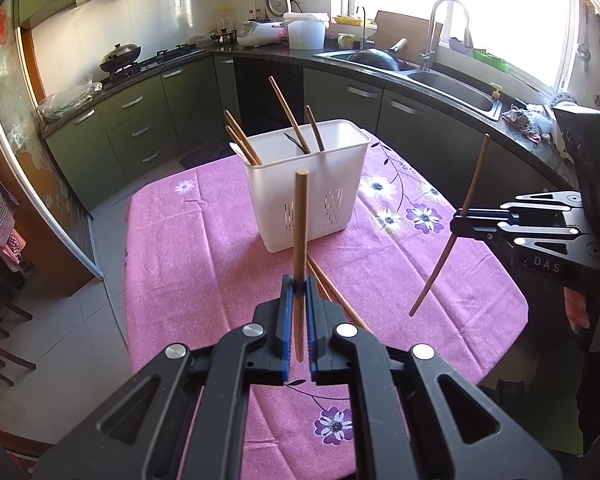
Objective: Organize utensils
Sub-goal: 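Carry both chopsticks over the white caddy, lower them in and open both tools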
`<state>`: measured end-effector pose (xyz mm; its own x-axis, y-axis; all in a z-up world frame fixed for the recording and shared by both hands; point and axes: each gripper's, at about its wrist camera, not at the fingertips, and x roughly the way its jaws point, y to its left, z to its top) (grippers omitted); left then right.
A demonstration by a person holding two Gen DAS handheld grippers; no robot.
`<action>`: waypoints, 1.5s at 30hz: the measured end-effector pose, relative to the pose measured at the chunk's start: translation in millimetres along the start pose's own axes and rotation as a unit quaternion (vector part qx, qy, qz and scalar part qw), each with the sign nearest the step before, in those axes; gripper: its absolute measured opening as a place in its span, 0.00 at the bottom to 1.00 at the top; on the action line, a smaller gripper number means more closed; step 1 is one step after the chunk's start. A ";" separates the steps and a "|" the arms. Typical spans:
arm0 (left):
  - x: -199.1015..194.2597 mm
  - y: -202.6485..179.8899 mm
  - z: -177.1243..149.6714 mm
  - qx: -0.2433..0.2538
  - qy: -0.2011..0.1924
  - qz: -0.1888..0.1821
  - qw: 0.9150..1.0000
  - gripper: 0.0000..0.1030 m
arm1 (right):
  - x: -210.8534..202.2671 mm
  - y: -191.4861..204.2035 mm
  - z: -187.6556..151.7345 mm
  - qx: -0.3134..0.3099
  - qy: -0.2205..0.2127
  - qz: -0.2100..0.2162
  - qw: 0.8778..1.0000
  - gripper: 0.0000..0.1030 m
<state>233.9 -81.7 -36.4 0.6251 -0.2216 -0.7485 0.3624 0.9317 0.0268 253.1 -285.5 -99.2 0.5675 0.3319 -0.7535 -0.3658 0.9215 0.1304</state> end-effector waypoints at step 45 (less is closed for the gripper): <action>36.6 17.9 151.7 -0.032 -0.055 0.012 0.998 0.09 | 42.2 -25.0 162.6 0.023 -0.039 0.001 0.999 0.08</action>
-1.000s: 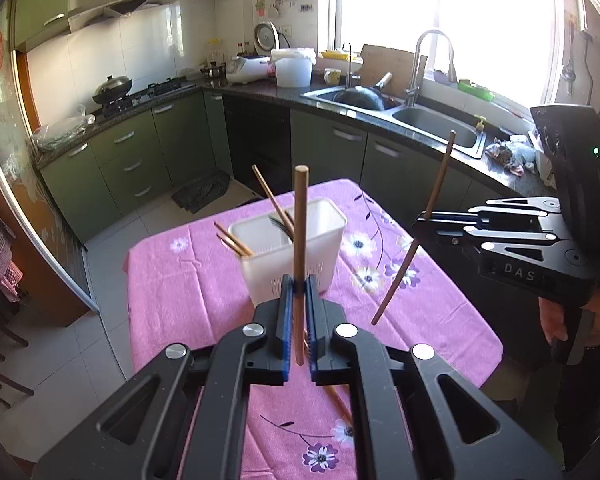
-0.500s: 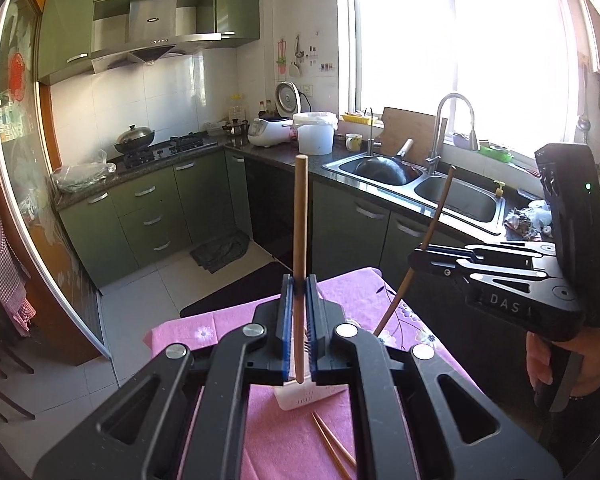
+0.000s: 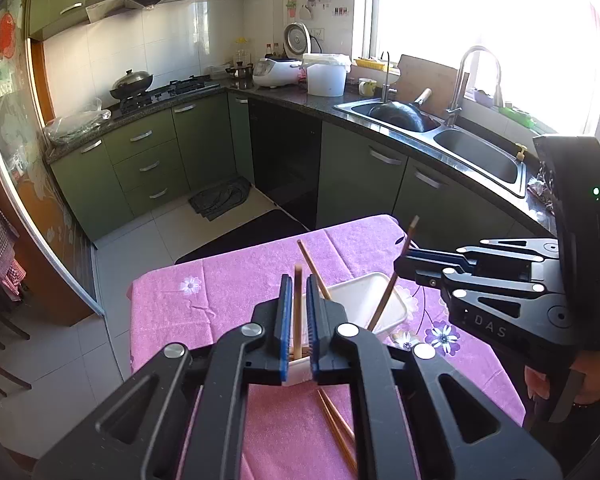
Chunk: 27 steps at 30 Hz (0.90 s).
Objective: Organize utensils
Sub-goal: 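Carry both chopsticks over the white caddy, lower them in and open both tools, then grasp one of the last wooden chopsticks with the left tool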
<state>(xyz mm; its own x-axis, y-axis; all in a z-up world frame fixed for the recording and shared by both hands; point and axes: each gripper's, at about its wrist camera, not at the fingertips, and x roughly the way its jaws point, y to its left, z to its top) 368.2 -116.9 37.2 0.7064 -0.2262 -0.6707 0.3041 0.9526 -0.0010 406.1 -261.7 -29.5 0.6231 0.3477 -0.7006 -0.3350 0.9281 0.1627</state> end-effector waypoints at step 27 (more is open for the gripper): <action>101.3 -25.3 -180.0 -0.077 0.269 -0.036 0.959 0.22 | 5.0 -44.5 -187.4 0.014 0.130 -0.015 0.991 0.23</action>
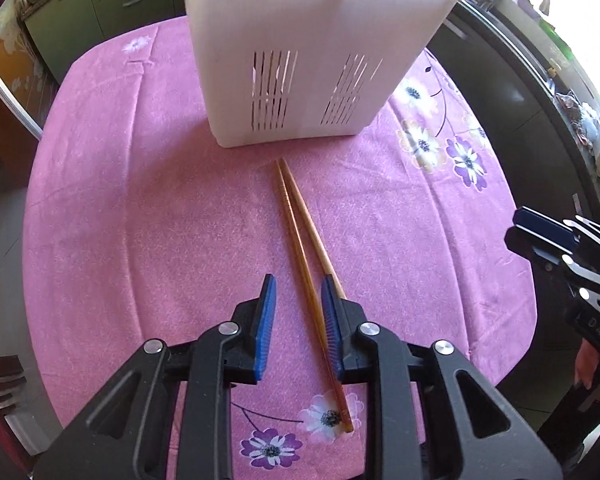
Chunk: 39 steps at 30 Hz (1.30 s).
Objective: Organize utensils
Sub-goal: 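Grasp one of the last wooden chopsticks with the left tool, then grasp the last wooden chopstick with the right tool while the left tool lifts its chopstick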
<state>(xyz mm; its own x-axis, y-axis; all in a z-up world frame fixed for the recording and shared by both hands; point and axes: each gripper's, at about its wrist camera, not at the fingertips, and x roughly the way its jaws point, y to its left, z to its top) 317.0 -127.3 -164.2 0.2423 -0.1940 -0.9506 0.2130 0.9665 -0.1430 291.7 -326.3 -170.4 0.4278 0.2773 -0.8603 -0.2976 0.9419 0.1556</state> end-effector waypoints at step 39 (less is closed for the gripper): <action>-39.3 39.6 -1.8 0.006 -0.059 0.023 0.998 0.06 | 61.2 41.6 29.1 -0.020 0.078 0.039 0.996 0.31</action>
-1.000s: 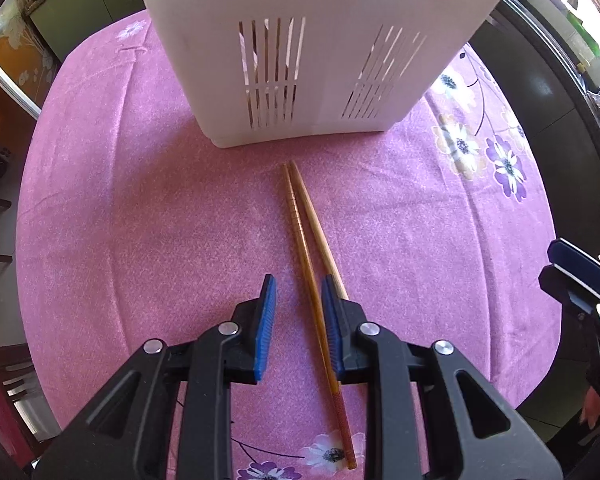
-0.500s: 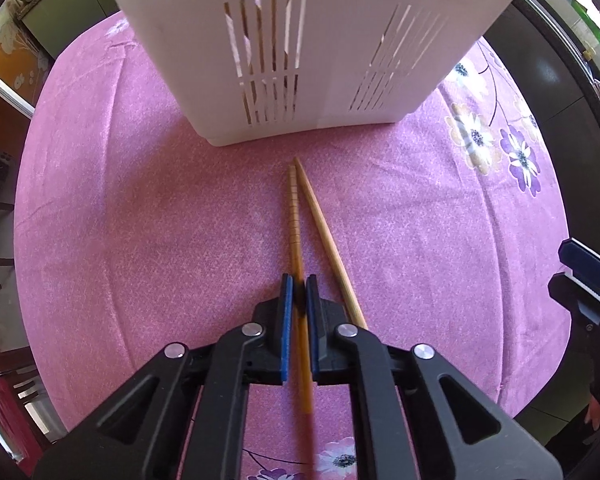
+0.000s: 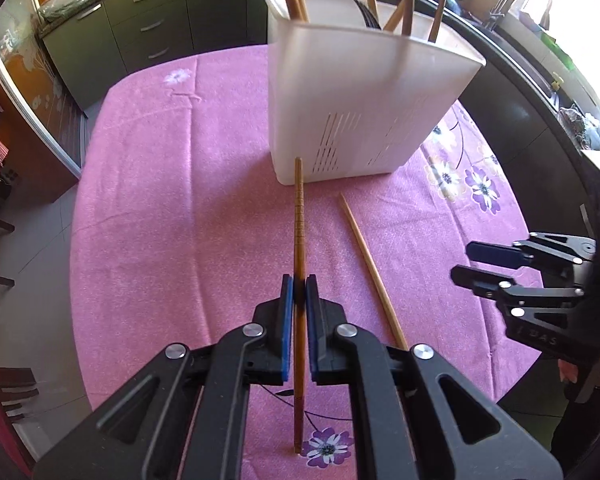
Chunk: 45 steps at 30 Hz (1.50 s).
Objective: Organize utensils
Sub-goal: 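Grasp the last wooden chopstick with the right tool while the left tool lifts its chopstick, then carry both chopsticks upright over the white caddy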
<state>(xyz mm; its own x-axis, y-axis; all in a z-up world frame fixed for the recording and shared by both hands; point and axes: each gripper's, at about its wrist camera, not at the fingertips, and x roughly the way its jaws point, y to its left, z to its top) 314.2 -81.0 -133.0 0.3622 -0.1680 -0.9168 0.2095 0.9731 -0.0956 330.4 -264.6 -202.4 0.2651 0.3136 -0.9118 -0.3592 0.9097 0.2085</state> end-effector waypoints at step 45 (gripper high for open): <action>-62.7 32.0 -16.8 -0.005 -0.090 -0.031 0.995 0.06 | -77.3 42.4 5.5 -0.017 -0.135 -0.070 0.988 0.07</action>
<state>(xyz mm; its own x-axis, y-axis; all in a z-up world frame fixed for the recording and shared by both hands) 282.9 -36.7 -85.1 0.5064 -0.2527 -0.8245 0.2280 0.9613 -0.1546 299.6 -248.7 -121.2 0.5422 0.2516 -0.8017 -0.3309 0.9409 0.0715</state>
